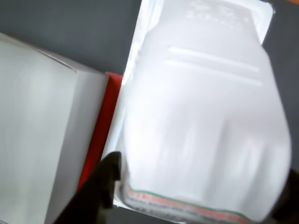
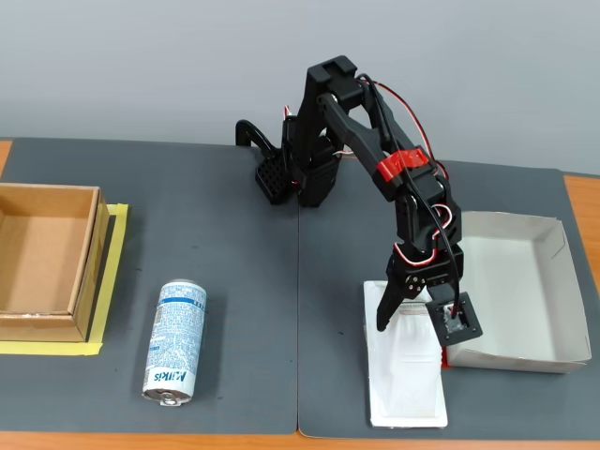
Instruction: Pick the sandwich and put it in the gray box
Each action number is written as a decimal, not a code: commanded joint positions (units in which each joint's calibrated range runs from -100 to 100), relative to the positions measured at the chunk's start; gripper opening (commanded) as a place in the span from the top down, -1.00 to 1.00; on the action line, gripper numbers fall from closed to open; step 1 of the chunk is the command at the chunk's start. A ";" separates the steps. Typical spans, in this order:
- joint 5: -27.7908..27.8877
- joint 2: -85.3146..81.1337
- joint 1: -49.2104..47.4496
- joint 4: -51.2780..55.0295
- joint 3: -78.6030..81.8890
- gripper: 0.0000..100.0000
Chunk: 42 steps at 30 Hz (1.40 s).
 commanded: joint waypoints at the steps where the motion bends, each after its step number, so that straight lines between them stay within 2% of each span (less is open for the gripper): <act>1: 0.20 0.13 0.09 -0.65 -0.90 0.30; 5: 0.14 1.06 0.09 -0.65 -0.90 0.35; 19: 0.25 0.72 0.83 -3.25 -0.45 0.96; 27: 0.25 -0.38 1.35 -2.47 -0.90 0.97; 42: 0.25 -16.91 3.89 -3.08 1.81 0.97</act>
